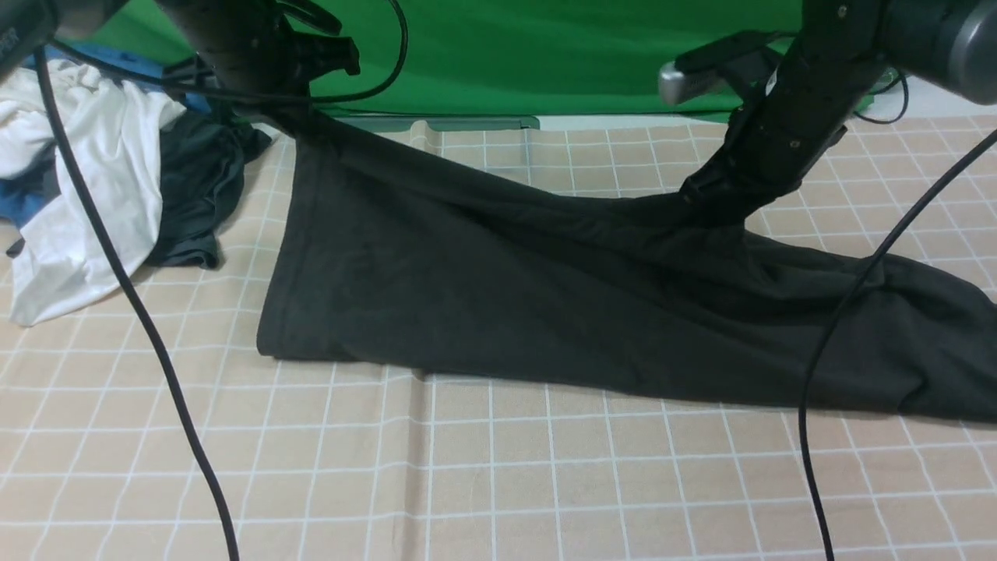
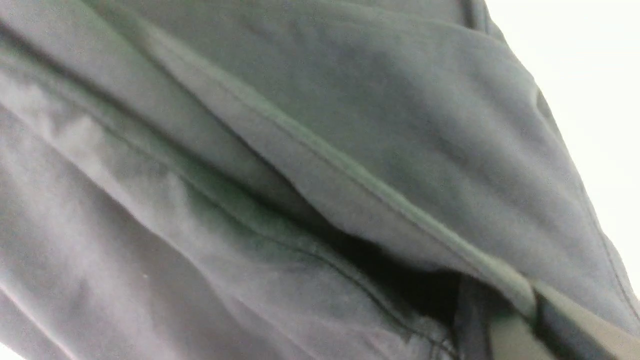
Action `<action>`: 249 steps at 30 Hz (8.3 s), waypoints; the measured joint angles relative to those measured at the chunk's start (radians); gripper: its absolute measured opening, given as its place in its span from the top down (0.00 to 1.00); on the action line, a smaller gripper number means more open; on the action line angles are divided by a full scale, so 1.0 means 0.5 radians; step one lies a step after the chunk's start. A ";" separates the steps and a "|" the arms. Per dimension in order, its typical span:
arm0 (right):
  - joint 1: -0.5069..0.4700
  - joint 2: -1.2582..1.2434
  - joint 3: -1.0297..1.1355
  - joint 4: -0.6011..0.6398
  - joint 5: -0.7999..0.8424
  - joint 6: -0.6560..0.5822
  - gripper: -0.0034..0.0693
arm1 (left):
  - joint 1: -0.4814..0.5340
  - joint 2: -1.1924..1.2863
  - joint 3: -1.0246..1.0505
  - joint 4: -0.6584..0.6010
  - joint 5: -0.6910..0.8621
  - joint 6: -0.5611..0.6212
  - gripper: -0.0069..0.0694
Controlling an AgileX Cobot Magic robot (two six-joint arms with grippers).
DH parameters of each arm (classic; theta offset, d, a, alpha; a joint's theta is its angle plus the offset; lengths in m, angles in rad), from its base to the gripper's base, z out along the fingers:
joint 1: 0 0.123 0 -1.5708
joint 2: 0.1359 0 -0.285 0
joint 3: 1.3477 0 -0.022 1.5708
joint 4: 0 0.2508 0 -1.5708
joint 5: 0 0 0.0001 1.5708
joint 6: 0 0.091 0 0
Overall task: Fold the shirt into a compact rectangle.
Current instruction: 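Fold the black garment in half by bringing its near edge over to the far edge, then pull the folded dark garment lengthwise by its ends to straighten it flat on the table, then fold the right end of the dark garment over onto its left end with the right gripper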
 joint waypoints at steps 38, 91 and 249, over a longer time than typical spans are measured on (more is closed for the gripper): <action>0.153 0.168 -0.004 -0.002 -0.030 0.174 0.36 | 0.002 0.095 -0.003 0.021 0.046 0.006 0.86; 0.004 0.206 -0.133 -0.249 -0.813 0.029 0.51 | 0.042 0.297 -0.143 0.149 -0.354 -0.084 0.51; -1.189 -0.057 0.343 -0.070 0.257 0.267 0.77 | -0.390 -1.097 1.928 -0.217 -0.727 0.286 0.88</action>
